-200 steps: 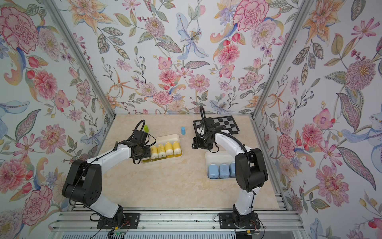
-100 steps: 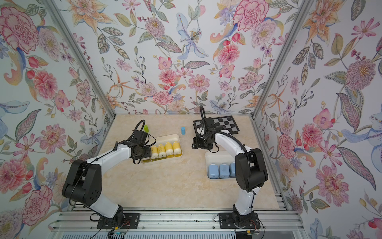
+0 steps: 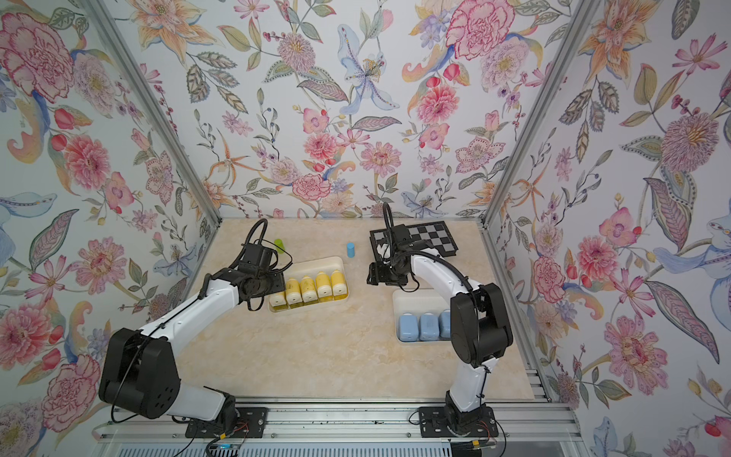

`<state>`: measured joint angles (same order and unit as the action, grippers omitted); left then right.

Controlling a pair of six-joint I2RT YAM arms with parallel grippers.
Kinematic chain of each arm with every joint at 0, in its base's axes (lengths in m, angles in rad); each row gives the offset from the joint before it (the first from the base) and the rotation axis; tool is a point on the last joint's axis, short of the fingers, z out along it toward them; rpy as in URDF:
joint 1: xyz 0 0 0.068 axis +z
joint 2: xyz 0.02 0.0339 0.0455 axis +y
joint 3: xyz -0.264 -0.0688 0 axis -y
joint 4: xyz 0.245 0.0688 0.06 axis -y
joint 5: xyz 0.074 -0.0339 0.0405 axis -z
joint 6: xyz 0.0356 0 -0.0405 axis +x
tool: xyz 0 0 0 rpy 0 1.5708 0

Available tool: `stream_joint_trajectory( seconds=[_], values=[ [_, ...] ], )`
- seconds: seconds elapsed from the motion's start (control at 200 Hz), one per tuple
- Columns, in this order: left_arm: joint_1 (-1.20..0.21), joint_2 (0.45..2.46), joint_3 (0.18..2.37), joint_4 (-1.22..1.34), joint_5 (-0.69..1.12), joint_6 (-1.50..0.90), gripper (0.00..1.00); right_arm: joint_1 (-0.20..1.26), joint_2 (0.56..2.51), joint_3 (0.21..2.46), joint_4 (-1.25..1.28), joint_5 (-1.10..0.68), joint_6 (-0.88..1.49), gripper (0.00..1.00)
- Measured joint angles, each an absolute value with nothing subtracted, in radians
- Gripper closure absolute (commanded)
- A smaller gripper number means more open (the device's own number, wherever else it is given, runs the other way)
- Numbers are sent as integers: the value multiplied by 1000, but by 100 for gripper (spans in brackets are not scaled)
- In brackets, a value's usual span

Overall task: Place the pencil sharpeners by color into the storage box
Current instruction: Place the pencil sharpener in the storage box, then reset both arms

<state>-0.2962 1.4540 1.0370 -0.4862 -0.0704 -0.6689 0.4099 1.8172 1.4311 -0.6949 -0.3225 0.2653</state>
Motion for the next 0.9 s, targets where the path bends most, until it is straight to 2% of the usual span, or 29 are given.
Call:
stream_joint_trajectory(
  seconds=[0.215, 0.24, 0.295, 0.53, 0.64, 0.901],
  values=[
    [-296, 1363, 1036, -484, -104, -661, 18, 410, 1805, 1423, -695, -322, 265, 27],
    [-296, 1352, 1036, -482, -109, -660, 15, 410, 1802, 1423, -695, -322, 265, 27],
    [-296, 1325, 1034, -476, -116, -645, 1, 410, 1792, 1421, -694, -322, 265, 27],
    [-296, 1247, 999, -424, -151, -615, 1, 410, 1753, 1417, -694, -305, 265, 24],
    [-296, 1237, 975, -399, -173, -596, 1, 404, 1746, 1416, -694, -300, 257, 0],
    [-296, 1169, 905, -319, -280, -521, 1, 378, 1721, 1411, -695, -267, 252, 0]
  ],
)
